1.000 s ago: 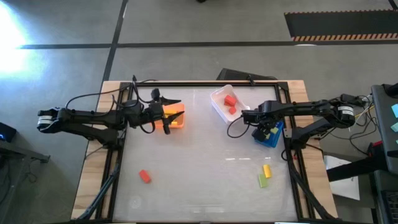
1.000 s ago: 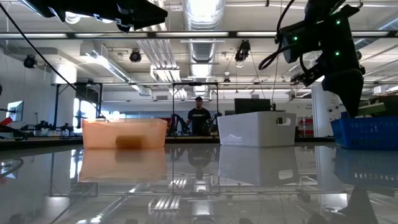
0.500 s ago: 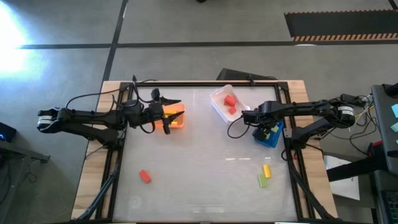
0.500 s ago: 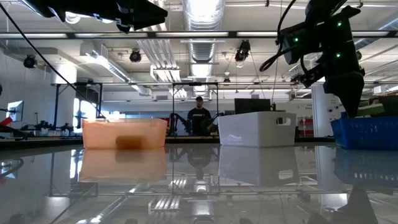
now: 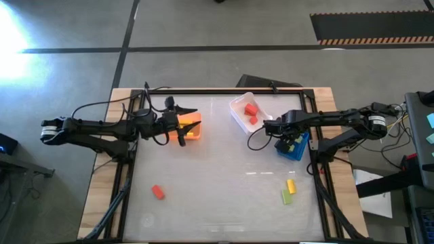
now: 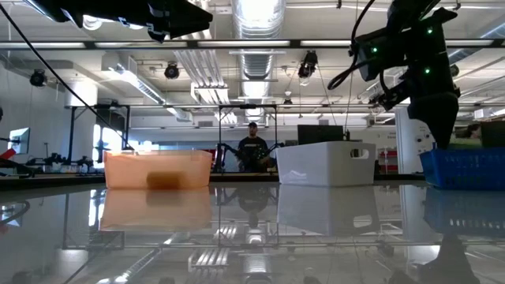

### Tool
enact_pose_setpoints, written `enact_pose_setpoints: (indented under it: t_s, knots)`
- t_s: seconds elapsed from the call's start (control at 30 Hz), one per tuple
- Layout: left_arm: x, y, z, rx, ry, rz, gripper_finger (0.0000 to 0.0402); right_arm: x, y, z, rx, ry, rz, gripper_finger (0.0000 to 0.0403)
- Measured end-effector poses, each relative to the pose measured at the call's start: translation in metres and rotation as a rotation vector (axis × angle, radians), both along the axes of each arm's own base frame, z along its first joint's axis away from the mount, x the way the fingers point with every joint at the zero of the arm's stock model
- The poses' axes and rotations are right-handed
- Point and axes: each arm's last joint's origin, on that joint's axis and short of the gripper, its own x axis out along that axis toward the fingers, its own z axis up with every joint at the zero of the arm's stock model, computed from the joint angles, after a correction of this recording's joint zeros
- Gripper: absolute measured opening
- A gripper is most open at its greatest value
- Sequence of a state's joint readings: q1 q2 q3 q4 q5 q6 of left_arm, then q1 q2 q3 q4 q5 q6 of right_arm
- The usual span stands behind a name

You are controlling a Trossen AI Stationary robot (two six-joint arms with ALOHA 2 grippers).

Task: Sort & place blocks by color
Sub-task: Put the green block into the blue bin, then put the yellow block into the orange bin

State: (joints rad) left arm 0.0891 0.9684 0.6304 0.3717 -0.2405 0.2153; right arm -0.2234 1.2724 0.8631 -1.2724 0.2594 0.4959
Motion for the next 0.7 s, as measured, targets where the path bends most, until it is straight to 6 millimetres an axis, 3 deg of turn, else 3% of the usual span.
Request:
enact_pose_setpoints:
  t_s: [0.47, 0.7]
  knots:
    - [0.0, 0.0, -0.001, -0.002, 0.012, 0.0, 0.0203, 0.001, 0.0, 0.001, -0.005, -0.008, 0.002, 0.0164]
    - [0.0, 0.0, -0.007, -0.032, 0.06, 0.0, 0.0203, 0.018, -0.006, 0.026, -0.081, -0.11, 0.054, 0.015]
